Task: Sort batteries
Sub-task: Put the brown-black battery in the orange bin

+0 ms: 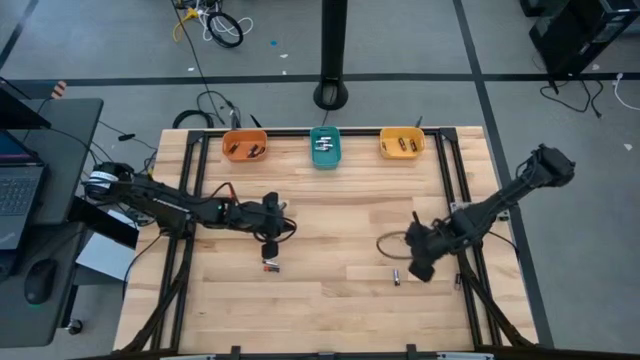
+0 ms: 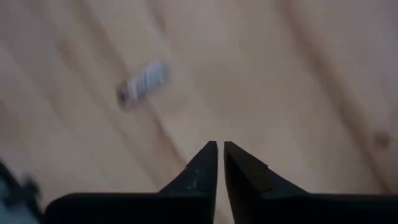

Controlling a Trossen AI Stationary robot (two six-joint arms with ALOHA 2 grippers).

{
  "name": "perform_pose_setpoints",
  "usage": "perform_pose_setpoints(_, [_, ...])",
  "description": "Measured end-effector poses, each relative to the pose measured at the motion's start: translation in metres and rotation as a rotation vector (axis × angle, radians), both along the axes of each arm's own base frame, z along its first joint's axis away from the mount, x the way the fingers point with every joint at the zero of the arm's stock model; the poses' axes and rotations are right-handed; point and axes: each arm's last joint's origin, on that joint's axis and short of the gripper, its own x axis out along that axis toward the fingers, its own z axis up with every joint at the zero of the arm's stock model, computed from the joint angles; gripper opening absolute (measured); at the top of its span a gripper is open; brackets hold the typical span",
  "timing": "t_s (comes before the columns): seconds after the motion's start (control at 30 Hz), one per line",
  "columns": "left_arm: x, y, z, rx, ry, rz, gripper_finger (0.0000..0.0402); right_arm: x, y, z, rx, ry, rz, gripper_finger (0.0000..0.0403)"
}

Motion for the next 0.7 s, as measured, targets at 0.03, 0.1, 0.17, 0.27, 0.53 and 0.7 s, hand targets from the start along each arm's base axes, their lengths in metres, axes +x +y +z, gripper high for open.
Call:
perform_pose_setpoints(0.03, [-0.001,0.000,-0.001,0.000,0.000,0.000,0.0010,-0.004,0.004,-0.001,0.020,0.041,0.027,0.0044])
perform_pose_setpoints(0.1, [-0.002,0.000,-0.003,-0.005,0.003,0.003,0.0010,-0.009,0.010,-0.004,0.054,0.115,0.079,0.0066])
perform_pose_setpoints(0.17, [-0.003,0.000,-0.004,-0.012,0.003,0.007,0.0010,-0.014,0.016,-0.007,0.083,0.191,0.116,0.0096])
perform_pose_setpoints(0.27, [-0.003,0.000,-0.004,-0.012,0.004,0.008,0.0010,-0.018,0.024,-0.012,0.108,0.270,0.141,0.0154])
perform_pose_setpoints(0.53, [-0.003,0.000,-0.004,-0.012,0.009,0.007,0.0010,-0.020,0.038,-0.029,0.142,0.441,0.202,0.0311])
perform_pose_setpoints(0.7, [-0.003,0.000,-0.005,-0.015,0.016,0.006,0.0010,-0.020,0.046,-0.043,0.105,0.511,0.264,0.0364])
